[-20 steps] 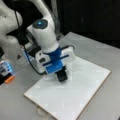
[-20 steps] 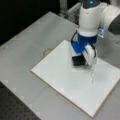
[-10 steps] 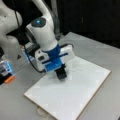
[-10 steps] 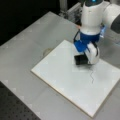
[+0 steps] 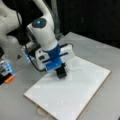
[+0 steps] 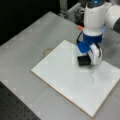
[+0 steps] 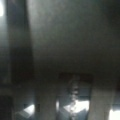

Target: Erasing curve lines

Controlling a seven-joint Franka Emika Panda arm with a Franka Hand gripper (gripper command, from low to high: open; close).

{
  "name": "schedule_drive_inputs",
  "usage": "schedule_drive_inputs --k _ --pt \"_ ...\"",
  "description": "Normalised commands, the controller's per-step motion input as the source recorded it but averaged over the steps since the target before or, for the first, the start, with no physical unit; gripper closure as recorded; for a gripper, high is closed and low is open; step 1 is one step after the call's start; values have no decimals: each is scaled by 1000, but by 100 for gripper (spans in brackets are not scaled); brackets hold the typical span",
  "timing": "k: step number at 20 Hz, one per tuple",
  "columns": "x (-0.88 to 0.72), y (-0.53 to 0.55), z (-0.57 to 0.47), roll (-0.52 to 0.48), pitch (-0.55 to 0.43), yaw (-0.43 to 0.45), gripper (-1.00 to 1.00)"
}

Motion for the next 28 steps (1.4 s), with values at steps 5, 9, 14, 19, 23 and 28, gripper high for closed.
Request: schedule_drive_inputs --k 5,9,14,19,23,28 --pt "-386 -80 -322 58 -250 -75 100" --pt "-433 -116 -317 54 -249 -51 100" --pt "-381 13 -359 59 -284 -71 100" --pt "-329 134 -411 72 -302 -93 100" --pt "-274 243 -519 96 -306 -117 100" --pt "-200 303 -633 117 -296 -136 100"
